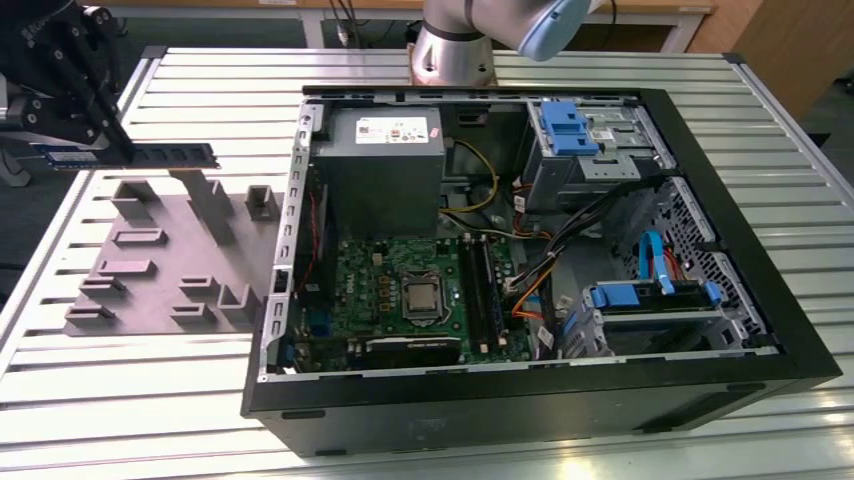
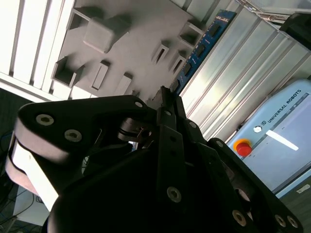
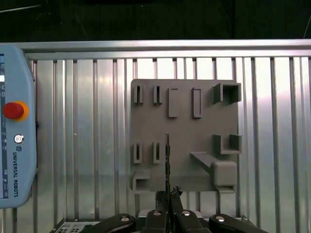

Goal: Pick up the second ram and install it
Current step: 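Pick up the second ram and move it above second insertion slot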

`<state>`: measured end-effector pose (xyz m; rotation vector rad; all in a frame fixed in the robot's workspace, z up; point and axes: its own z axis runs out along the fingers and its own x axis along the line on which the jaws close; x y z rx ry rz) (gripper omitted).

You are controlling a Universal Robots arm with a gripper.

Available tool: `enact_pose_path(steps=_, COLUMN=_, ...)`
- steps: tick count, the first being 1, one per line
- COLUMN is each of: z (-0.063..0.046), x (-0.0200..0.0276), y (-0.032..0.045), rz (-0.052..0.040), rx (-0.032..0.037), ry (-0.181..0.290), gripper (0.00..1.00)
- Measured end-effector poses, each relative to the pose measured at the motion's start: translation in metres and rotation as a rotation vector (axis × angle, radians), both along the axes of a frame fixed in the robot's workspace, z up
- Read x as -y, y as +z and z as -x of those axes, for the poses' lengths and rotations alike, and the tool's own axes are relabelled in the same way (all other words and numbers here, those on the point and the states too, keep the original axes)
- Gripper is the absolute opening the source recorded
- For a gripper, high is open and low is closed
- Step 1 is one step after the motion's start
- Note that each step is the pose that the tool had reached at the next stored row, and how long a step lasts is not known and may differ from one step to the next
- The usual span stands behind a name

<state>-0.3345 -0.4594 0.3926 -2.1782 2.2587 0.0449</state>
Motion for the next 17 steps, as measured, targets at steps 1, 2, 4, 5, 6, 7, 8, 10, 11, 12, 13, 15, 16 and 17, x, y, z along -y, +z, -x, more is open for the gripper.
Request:
enact_pose_path(steps=1, z=-0.0008, x=0.0, y=0.0, rz=0.0, rx=0.0, ry=0.0, gripper=0.14)
enact_pose_path(steps=2, z=-0.0015, x=0.0, y=0.0001, rz=0.0001, rx=-0.0001, ry=0.0, gripper=0.14)
enact_pose_path(steps=4, z=-0.0029, x=0.0, y=0.0, rz=0.0001, rx=0.0, ry=0.0, gripper=0.14)
enact_pose_path(steps=5, z=-0.0035, x=0.0, y=0.0, rz=0.0, rx=0.0, ry=0.0, gripper=0.14)
enact_pose_path(steps=6, z=-0.004, x=0.0, y=0.0, rz=0.0, rx=0.0, ry=0.0, gripper=0.14)
enact_pose_path(steps=7, z=-0.0046, x=0.0, y=0.0, rz=0.0, rx=0.0, ry=0.0, gripper=0.14)
enact_pose_path(steps=8, z=-0.0051, x=0.0, y=0.0, rz=0.0, rx=0.0, ry=0.0, gripper=0.14)
enact_pose_path(steps=10, z=-0.006, x=0.0, y=0.0, rz=0.0001, rx=-0.0001, ry=0.0, gripper=0.14)
enact_pose_path(steps=11, z=-0.0064, x=0.0, y=0.0, rz=0.0, rx=0.0, ry=0.0, gripper=0.14)
enact_pose_path(steps=12, z=-0.0068, x=0.0, y=0.0, rz=0.0001, rx=-0.0001, ry=0.0, gripper=0.14)
enact_pose_path(steps=13, z=-0.0074, x=0.0, y=0.0001, rz=0.0001, rx=-0.0001, ry=0.0, gripper=0.14)
enact_pose_path(steps=15, z=-0.0087, x=0.0, y=0.0, rz=0.0001, rx=-0.0001, ry=0.0, gripper=0.14)
enact_pose_path(steps=16, z=-0.0092, x=0.0, y=0.0, rz=0.0, rx=-0.0001, ry=0.0, gripper=0.14)
enact_pose_path(steps=17, z=-0.0098, x=0.0, y=0.0, rz=0.0001, rx=0.0, ry=0.0, gripper=0.14)
